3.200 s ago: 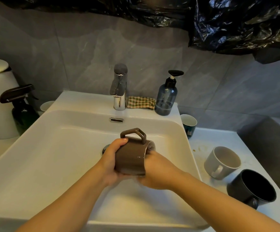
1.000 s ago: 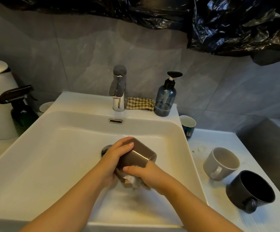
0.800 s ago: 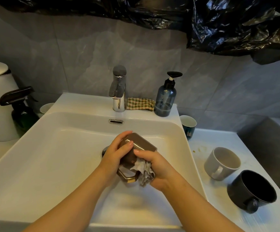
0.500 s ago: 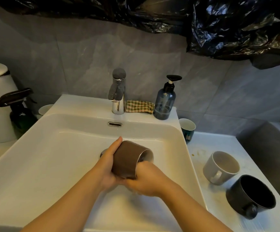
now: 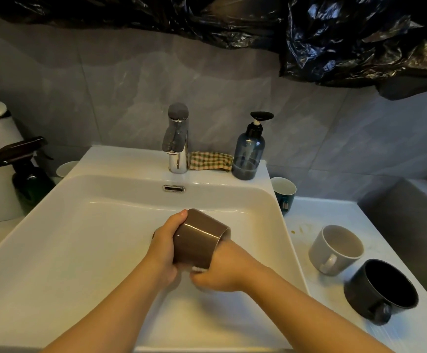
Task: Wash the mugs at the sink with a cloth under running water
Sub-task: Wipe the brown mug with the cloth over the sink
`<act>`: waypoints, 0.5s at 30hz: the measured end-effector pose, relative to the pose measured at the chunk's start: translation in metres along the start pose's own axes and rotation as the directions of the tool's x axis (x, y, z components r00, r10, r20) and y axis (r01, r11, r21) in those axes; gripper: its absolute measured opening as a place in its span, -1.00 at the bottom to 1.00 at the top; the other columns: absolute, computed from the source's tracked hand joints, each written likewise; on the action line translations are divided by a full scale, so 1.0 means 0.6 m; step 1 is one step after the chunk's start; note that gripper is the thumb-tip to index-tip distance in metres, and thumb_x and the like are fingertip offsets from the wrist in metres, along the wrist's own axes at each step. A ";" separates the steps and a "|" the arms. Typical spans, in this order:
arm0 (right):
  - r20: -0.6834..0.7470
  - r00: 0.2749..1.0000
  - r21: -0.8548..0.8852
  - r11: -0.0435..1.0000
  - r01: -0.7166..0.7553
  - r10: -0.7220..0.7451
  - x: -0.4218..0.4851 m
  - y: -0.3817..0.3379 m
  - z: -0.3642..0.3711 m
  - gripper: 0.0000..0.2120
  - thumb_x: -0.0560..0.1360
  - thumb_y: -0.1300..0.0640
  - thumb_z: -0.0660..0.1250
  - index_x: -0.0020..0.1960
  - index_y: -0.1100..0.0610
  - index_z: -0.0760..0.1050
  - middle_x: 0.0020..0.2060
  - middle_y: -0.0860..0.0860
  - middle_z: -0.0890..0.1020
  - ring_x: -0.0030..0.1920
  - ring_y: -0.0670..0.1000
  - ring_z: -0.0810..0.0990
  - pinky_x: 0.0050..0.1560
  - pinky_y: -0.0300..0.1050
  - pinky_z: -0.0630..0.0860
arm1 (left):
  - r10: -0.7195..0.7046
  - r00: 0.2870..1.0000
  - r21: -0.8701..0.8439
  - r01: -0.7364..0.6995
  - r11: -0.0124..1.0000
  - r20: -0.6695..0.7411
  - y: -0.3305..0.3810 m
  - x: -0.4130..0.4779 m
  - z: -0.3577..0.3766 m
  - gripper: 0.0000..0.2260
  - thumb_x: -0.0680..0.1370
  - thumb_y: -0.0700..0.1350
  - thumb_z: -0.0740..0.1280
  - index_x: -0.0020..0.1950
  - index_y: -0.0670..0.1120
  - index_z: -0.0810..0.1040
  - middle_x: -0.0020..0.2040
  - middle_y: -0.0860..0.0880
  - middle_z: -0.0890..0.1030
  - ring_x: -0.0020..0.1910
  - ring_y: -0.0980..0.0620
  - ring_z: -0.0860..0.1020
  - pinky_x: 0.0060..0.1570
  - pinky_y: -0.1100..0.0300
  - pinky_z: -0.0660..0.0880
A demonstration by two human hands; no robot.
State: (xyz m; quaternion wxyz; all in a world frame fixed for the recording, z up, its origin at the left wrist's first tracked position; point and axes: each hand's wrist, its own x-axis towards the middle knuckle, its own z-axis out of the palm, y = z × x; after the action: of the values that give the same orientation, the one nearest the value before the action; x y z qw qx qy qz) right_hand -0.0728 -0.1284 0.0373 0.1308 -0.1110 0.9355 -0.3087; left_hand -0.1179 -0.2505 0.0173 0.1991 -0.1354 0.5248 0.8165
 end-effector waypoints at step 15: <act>-0.005 0.993 0.296 0.949 -0.109 0.116 -0.010 0.010 0.000 -0.86 0.42 0.23 0.31 -0.02 0.21 0.49 -0.30 0.19 0.57 -0.34 0.11 0.54 -0.32 -0.09 0.51 | -0.213 0.952 0.157 0.181 0.971 0.222 0.009 0.002 -0.014 -0.49 0.38 0.31 0.25 0.07 -0.06 0.64 0.00 -0.17 0.68 0.02 -0.20 0.62 -0.04 -0.23 0.53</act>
State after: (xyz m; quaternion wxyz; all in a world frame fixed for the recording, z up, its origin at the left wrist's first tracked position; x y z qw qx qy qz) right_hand -0.0679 -0.1218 0.0346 0.1529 -0.0332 0.8851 -0.4383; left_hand -0.1213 -0.2597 0.0175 0.3496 -0.0749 0.5351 0.7654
